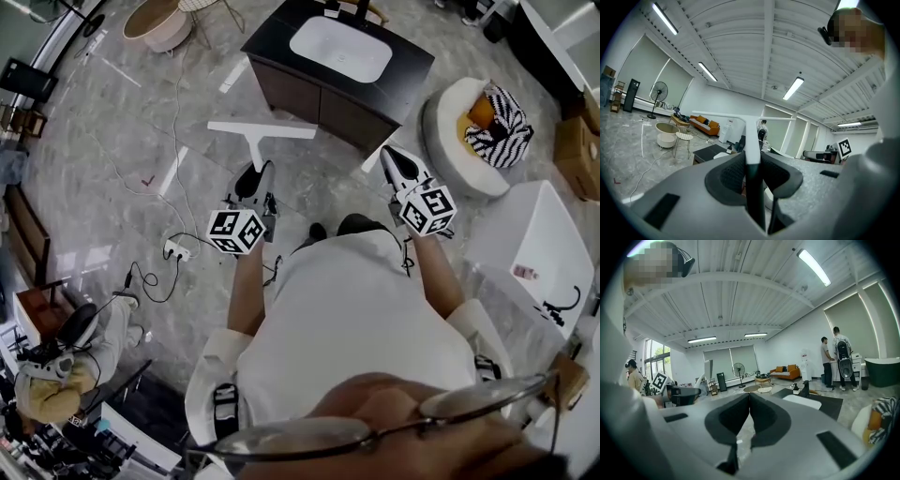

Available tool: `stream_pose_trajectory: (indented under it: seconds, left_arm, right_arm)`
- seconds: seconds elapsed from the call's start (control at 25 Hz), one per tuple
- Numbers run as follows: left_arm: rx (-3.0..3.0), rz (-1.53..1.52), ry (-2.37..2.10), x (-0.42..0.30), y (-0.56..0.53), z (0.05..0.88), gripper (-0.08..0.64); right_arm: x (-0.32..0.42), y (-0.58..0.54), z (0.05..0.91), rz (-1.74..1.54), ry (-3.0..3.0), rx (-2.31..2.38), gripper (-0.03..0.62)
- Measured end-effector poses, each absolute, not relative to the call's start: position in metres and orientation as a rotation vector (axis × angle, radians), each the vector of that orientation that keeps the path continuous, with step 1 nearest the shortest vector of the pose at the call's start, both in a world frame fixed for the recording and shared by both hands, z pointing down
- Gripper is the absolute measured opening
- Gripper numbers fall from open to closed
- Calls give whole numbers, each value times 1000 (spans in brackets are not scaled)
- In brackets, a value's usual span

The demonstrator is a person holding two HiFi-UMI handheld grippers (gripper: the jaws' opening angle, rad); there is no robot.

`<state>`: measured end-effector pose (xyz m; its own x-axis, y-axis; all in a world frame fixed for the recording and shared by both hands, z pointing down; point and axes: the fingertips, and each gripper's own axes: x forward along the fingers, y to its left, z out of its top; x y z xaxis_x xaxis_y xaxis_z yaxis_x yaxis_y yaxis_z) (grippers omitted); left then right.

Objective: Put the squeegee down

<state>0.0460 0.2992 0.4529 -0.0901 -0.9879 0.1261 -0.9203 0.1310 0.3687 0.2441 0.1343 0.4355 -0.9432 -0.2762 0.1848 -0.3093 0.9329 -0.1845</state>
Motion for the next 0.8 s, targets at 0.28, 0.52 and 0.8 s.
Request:
stream_pose_trajectory:
  seconds: [0.28,0.52,0.8]
  left_arm:
    - [1841,-285,-2069,34,292,456,94]
    - [1820,-269,-2074,21,272,462,94]
    - [1790,-261,-2089,-7,229,464,94]
  right_arm:
    - [235,124,439,335,-2920,467,6]
    - [215,101,449,370,-2915,446,6]
    - [175,54,452,383,-2913,386,6]
